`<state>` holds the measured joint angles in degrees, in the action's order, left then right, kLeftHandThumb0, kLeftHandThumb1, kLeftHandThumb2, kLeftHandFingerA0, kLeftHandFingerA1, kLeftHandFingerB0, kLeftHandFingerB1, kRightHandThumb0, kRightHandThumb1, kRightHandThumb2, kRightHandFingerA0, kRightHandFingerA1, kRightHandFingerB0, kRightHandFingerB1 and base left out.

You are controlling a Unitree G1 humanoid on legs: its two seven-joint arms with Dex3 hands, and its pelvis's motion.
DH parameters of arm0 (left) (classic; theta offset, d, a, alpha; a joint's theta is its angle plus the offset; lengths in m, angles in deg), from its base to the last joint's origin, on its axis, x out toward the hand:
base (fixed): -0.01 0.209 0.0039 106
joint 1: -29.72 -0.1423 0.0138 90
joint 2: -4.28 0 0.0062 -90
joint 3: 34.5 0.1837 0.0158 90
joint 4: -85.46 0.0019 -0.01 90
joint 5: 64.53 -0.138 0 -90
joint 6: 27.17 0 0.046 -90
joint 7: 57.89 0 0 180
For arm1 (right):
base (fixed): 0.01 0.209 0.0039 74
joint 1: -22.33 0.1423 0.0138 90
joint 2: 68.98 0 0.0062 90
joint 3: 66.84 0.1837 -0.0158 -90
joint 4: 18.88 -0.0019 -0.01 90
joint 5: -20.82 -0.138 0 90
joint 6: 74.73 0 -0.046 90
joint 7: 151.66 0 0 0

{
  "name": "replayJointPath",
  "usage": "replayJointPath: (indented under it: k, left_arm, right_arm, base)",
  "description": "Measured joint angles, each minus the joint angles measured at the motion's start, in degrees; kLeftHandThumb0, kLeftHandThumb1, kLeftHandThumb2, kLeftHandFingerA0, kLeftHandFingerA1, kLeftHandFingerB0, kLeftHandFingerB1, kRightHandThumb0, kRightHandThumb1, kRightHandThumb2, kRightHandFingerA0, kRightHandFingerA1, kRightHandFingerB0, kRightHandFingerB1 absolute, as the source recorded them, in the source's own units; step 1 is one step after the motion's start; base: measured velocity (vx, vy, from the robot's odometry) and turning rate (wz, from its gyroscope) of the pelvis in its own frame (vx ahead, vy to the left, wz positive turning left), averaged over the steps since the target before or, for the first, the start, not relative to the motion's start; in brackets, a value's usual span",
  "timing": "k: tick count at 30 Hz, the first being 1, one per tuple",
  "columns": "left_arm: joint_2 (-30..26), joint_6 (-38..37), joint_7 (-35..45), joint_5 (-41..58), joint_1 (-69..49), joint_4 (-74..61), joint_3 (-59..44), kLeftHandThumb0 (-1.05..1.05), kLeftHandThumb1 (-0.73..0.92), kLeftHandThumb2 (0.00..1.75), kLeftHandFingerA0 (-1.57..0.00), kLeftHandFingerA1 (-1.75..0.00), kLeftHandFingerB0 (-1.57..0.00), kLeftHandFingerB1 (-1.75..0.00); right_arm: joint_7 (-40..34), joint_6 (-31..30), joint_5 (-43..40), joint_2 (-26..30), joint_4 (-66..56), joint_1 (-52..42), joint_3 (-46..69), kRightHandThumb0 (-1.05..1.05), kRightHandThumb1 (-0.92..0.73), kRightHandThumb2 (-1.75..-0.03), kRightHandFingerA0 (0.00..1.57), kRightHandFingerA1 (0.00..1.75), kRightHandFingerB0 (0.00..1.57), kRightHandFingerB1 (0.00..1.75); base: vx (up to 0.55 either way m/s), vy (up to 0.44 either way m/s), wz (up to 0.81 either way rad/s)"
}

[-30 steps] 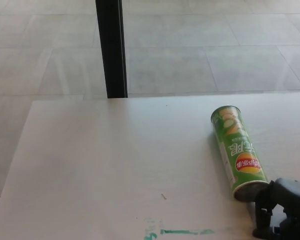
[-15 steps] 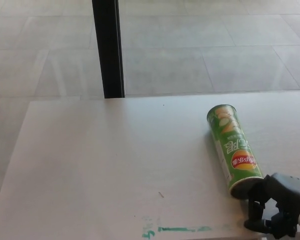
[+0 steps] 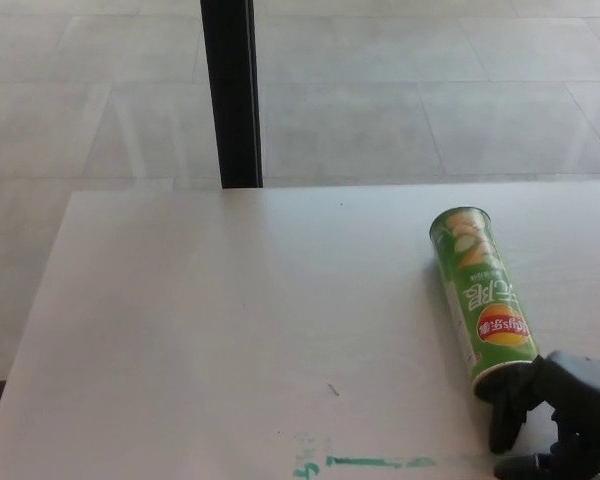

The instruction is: Use the right hand as a fist to push the chips tray inside its container kept in the middle of the desk

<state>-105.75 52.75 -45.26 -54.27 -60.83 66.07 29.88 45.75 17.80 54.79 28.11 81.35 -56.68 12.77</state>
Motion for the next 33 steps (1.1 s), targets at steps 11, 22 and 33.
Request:
replayJointPath:
  k: [11,22,33]
  left_arm:
    - [0.0,0.0,0.0,0.0,0.1,0.0,0.0,-0.74,0.92,0.69,-0.57,-0.75,-0.5,-0.55]
    - [0.0,0.0,0.0,0.0,0.3,0.0,0.0,-0.72,0.92,0.67,-0.56,-0.69,-0.49,-0.51]
    - [0.1,0.0,0.0,-0.1,0.0,0.0,0.1,-0.72,0.92,0.67,-0.55,-0.73,-0.49,-0.52]
  right_arm:
    - [9.1,-2.5,-5.6,5.0,-9.8,-5.4,1.6,-1.04,-0.34,-0.82,1.34,0.66,1.09,0.54]
    - [16.4,-5.5,-13.5,11.6,-20.2,-10.6,13.5,-1.01,-0.37,-0.96,1.26,0.94,0.95,0.92]
    - [15.0,-6.1,-21.3,7.8,-17.7,-12.0,33.1,-1.05,-0.6,-1.2,1.17,1.49,0.57,1.24]
  base:
    - [0.0,0.0,0.0]
    - [0.0,0.0,0.0]
    - [0.0,0.0,0.0]
